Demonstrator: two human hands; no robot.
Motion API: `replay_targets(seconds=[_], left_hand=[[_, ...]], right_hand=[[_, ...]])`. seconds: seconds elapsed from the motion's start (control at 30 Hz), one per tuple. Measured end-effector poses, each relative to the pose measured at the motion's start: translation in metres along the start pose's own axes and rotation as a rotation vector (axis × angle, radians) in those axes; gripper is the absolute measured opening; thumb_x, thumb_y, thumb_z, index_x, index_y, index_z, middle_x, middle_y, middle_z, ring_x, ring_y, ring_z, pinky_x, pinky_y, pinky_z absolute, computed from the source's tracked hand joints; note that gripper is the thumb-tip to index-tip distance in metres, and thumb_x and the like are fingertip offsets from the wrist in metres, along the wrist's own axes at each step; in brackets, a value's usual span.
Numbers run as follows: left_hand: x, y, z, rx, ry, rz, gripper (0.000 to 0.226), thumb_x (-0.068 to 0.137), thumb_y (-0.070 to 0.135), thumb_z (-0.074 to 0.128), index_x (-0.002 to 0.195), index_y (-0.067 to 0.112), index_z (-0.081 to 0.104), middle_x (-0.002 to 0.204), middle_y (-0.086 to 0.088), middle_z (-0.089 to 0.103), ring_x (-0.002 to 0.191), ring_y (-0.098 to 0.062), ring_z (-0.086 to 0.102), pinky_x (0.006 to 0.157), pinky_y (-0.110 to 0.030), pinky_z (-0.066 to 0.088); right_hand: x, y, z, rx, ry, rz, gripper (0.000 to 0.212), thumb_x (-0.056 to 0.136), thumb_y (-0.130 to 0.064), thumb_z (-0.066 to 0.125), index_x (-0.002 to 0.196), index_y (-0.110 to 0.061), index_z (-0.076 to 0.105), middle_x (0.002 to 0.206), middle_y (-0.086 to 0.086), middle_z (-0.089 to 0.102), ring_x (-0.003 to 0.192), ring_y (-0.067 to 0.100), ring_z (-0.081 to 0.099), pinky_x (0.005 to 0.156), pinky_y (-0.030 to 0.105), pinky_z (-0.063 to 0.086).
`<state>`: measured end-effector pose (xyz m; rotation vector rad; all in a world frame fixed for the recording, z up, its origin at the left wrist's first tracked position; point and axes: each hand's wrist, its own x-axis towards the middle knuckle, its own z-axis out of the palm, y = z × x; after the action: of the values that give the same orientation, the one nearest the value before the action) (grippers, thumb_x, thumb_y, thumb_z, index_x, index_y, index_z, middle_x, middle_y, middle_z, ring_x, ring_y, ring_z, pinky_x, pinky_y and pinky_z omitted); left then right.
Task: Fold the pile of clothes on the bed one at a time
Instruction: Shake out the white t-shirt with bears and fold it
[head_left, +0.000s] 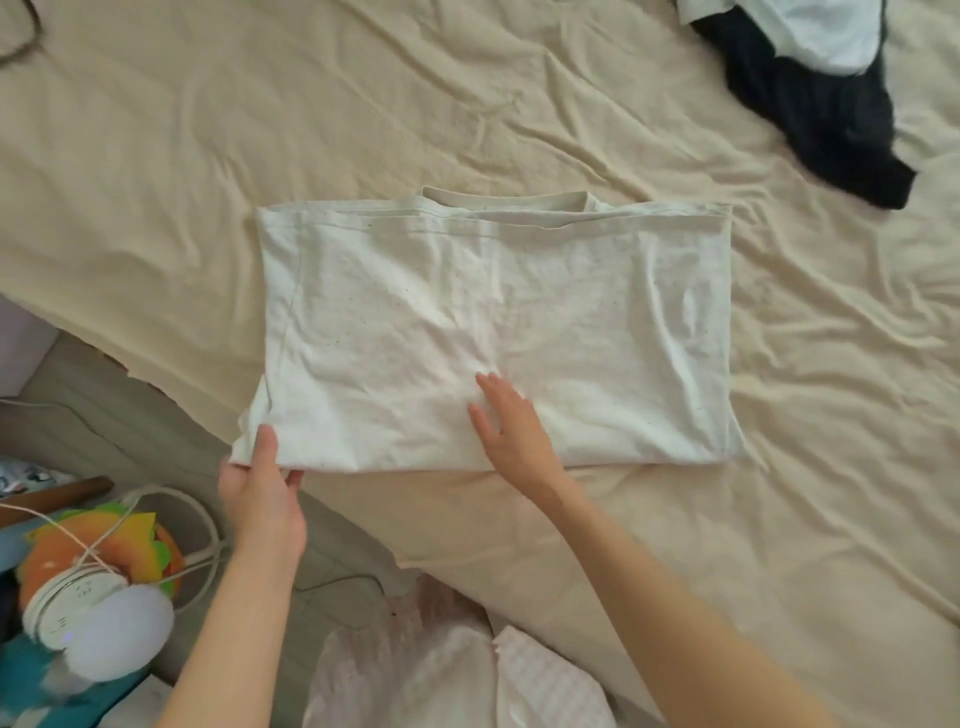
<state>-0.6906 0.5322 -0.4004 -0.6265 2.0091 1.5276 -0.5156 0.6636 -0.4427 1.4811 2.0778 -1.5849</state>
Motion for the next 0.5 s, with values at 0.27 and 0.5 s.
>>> replay_targets(seconds=[0.27, 0.5], left_hand=[[-0.160, 0.000, 0.154, 0.478, -0.457, 0.890, 0.015, 0.090, 0.018, 0.057, 0.096, 0.016, 0.043, 0.081, 0.010, 0.054, 0.070, -0.008, 0.049, 0.062, -0.023, 0.034], [-0.201, -0.131, 0.180, 1.244, -0.939, 1.111, 0.045, 0.090, 0.016, 0.055, 0.133, 0.012, 0.044, 0.137, -0.001, 0.047, 0.133, -0.020, 0.036, 0.106, -0.036, 0.028]], right_hand=[[-0.077, 0.048, -0.128, 1.109, 0.162, 0.300, 0.029, 0.100, -0.036, 0.041, 0.106, -0.015, 0.061, 0.104, 0.005, 0.071, 0.094, 0.019, 0.068, 0.081, 0.034, 0.053], [-0.080, 0.117, -0.192, 1.282, 0.182, 0.355, 0.037, 0.096, -0.048, 0.044, 0.108, -0.016, 0.057, 0.099, -0.001, 0.068, 0.088, 0.014, 0.067, 0.078, 0.034, 0.056]])
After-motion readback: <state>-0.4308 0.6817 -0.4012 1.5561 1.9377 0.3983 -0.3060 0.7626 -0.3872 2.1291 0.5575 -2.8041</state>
